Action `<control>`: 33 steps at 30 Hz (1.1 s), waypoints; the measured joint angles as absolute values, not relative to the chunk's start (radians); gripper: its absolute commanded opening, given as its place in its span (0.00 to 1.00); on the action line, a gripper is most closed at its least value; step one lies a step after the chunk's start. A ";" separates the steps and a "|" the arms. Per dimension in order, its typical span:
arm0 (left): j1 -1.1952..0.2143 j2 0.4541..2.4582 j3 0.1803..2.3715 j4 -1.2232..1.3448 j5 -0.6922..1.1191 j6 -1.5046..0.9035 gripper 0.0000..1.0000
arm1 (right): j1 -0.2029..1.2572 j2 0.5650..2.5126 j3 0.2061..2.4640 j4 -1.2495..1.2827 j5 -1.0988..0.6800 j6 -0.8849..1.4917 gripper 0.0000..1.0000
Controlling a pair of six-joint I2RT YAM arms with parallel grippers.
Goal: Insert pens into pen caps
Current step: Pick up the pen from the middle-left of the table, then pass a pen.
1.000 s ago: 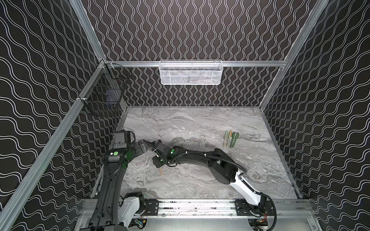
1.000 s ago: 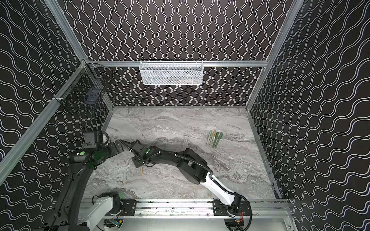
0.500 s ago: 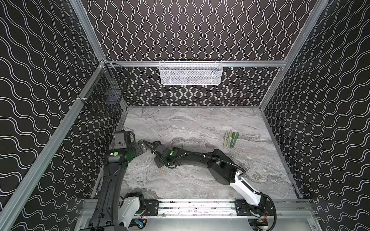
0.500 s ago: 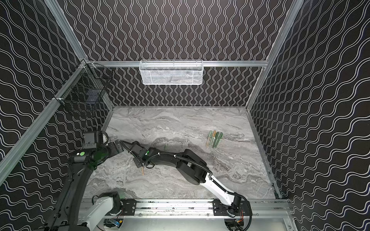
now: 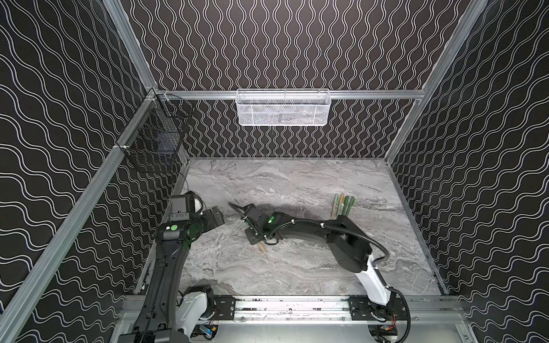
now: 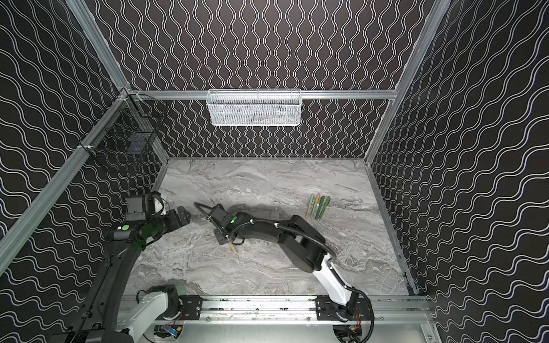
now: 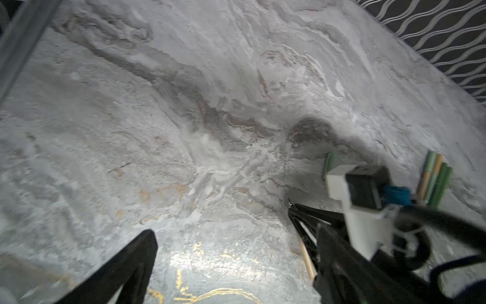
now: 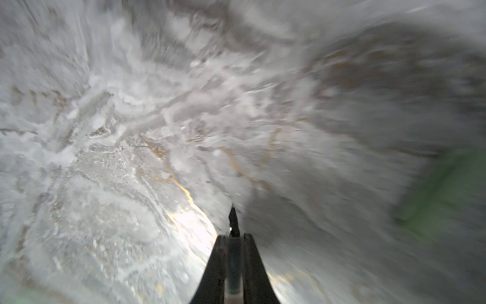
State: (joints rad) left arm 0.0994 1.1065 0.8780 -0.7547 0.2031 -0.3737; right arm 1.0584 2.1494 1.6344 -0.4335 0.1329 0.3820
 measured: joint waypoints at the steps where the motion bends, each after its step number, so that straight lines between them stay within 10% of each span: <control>1: 0.099 1.109 0.869 -0.739 0.235 -0.374 0.98 | 1.039 2.107 1.602 -0.417 0.124 0.382 0.11; 15: -0.186 1.047 0.666 -0.248 0.681 -0.545 0.96 | 0.784 1.628 1.156 -0.024 -0.099 0.371 0.12; 33: -0.462 1.131 0.599 0.284 0.802 -0.653 0.83 | 0.732 1.421 0.916 0.541 -0.548 0.600 0.14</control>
